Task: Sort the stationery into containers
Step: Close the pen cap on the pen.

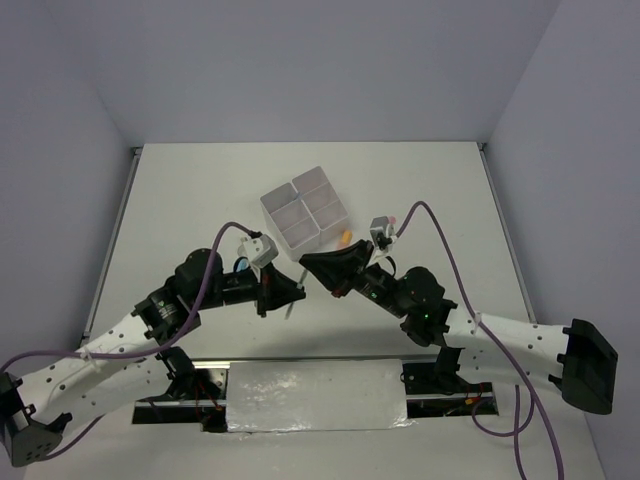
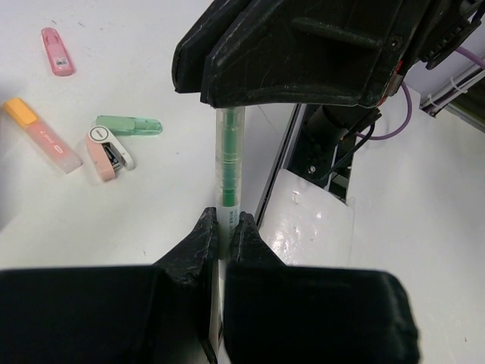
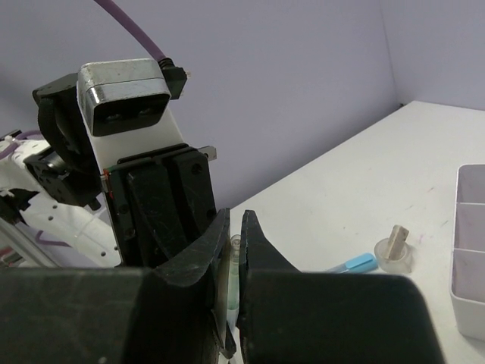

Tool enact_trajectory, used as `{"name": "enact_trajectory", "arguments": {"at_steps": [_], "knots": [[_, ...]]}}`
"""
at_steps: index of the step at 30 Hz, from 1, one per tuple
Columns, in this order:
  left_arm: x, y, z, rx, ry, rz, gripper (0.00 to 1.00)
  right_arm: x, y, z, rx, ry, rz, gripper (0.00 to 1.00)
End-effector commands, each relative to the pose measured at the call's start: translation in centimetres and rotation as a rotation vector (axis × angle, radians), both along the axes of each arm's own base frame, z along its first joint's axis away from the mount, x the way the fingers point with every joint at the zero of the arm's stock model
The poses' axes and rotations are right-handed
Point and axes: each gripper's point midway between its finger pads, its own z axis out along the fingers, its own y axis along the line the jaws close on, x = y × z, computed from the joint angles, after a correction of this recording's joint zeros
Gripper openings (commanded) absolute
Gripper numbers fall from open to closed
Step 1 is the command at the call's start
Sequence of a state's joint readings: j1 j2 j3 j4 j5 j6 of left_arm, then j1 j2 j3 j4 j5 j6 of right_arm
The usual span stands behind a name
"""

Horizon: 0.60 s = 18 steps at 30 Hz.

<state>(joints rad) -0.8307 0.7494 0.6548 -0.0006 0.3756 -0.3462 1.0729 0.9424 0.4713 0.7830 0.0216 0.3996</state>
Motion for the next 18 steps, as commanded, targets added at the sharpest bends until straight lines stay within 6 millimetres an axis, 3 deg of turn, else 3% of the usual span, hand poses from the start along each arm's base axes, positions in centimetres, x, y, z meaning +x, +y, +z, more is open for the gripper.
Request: {"name": "enact_trajectory", "arguments": {"at_steps": [1,11,18], "knots": [[1.0,0.8,15.0,-0.395,-0.336,0.050,0.00,-3.8,1.7,-12.1,-0.349,0.166,0.191,0.00],[1.4,2.0,16.4,-0.414,-0.364,0.075,0.00,-5.4,3.5,-14.2,-0.437,0.172,0.248,0.00],[1.8,2.6,16.8,-0.417,-0.378,0.105,0.00,-5.0,3.1,-14.5,-0.442,0.185,0.215,0.00]]}}
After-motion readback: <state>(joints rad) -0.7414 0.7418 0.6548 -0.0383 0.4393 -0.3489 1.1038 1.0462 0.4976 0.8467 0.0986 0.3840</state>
